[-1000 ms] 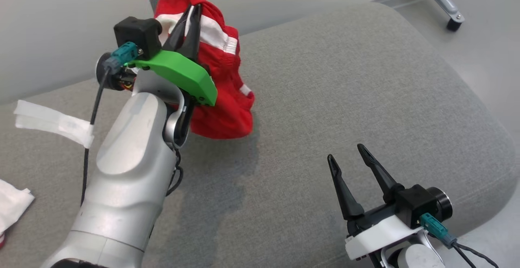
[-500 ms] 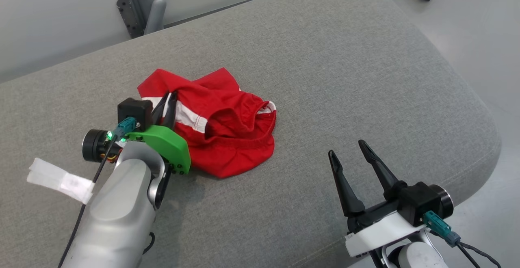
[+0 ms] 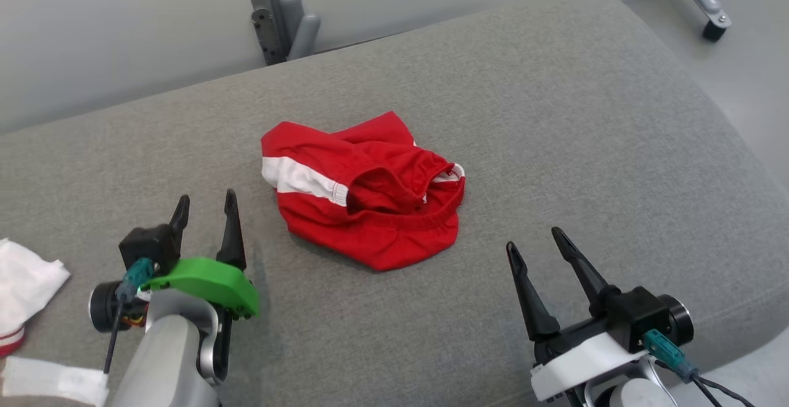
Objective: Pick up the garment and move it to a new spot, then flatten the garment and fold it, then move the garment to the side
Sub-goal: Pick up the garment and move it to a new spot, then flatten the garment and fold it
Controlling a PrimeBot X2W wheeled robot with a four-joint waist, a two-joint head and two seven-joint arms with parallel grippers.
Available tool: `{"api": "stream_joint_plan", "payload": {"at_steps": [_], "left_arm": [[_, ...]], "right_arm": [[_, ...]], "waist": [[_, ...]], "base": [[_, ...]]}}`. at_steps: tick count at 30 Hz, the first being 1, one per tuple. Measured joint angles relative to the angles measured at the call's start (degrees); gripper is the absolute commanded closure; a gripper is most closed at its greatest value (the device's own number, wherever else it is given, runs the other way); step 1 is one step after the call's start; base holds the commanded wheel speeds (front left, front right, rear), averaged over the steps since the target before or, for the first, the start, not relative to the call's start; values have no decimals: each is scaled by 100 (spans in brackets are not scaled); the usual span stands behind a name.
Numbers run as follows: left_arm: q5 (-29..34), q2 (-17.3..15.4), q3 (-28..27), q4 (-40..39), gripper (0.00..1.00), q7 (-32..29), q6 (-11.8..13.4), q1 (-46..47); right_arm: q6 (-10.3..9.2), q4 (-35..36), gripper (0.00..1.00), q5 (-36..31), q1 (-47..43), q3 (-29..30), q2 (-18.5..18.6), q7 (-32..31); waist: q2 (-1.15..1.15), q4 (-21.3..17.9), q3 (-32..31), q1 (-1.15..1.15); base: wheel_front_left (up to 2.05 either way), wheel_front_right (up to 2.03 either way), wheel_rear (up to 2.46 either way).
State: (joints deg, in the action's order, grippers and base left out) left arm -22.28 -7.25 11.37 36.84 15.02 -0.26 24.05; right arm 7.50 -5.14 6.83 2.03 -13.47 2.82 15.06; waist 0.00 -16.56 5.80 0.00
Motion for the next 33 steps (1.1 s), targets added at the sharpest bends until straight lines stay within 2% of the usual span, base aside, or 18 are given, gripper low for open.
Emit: {"api": "stream_joint_plan", "payload": {"at_steps": [6,10,15,21,27,33], "left_arm": [[349,207,-526,-710,0,1,22,-835],[477,318,-822,-1199,0,1,-183,-1423],[749,393,-922,-1628,0,1,-381,-2013],[1226,420,-1121,-2379,0,2,-402,-2462],[1433,433,-1067,-2665,0,2,-477,-2910],[1355,432,-758,-2866,0,2,-354,-3025]], "right_arm": [[0,-41,0,45,-144,156,-1,0],[0,-155,0,165,-215,246,-1,-1],[0,-153,0,207,-433,525,0,-1],[0,-86,0,259,-570,636,-2,0],[0,-29,0,261,-697,751,-2,0],[0,-23,0,283,-771,766,-1,0]], "waist": [[0,463,-236,0],[0,758,-412,0],[0,1097,-650,0],[0,1469,-854,0],[0,1581,-971,0],[0,1566,-947,0]], "base": [[0,0,0],[0,0,0],[0,0,0],[0,0,0],[0,0,0],[0,0,0]]}}
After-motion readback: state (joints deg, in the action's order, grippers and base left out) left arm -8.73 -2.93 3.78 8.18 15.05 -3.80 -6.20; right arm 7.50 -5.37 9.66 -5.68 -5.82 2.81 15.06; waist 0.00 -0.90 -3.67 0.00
